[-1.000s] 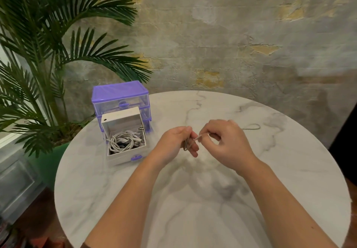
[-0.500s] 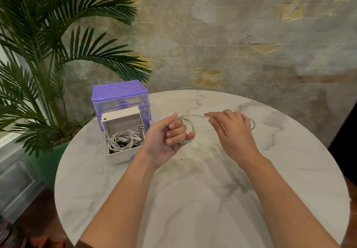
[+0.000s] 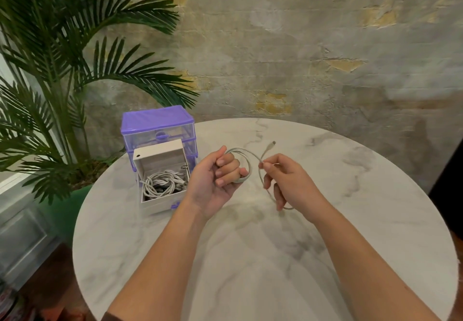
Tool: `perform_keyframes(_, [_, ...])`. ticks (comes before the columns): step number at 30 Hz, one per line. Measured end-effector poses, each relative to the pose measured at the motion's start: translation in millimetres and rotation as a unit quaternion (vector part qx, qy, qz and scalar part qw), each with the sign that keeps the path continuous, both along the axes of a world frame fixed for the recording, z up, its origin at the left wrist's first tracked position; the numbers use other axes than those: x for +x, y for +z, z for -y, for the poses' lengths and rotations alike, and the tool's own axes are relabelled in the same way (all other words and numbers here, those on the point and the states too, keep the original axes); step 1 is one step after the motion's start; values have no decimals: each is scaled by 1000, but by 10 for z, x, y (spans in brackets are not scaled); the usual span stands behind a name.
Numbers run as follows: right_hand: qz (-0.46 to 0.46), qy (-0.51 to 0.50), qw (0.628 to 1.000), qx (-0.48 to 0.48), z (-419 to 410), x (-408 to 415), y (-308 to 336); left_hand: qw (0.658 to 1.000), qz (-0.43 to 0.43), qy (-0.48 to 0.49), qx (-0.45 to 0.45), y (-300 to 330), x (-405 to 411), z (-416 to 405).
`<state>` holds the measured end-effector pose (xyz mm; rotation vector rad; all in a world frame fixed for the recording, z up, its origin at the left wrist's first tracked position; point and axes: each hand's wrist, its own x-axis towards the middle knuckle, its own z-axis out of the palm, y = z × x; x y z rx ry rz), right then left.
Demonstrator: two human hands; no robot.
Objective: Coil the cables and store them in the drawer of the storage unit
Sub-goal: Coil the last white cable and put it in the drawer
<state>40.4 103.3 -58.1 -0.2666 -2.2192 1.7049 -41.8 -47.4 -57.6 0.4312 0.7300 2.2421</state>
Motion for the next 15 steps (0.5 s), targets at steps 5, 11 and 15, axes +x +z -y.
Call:
perform_keyframes(5, [43,49,998,-15,29,19,-20,1000,2,13,-15,-35,-30,-4])
perform_keyframes(11, [-52,-1,991,122,85,-35,-101,999,-8,9,-30,-59,-22,-25])
perform_keyframes(15, [-86,-13,988,125,147,-26,-95,1000,-3,1,-21,-72,-7,-50])
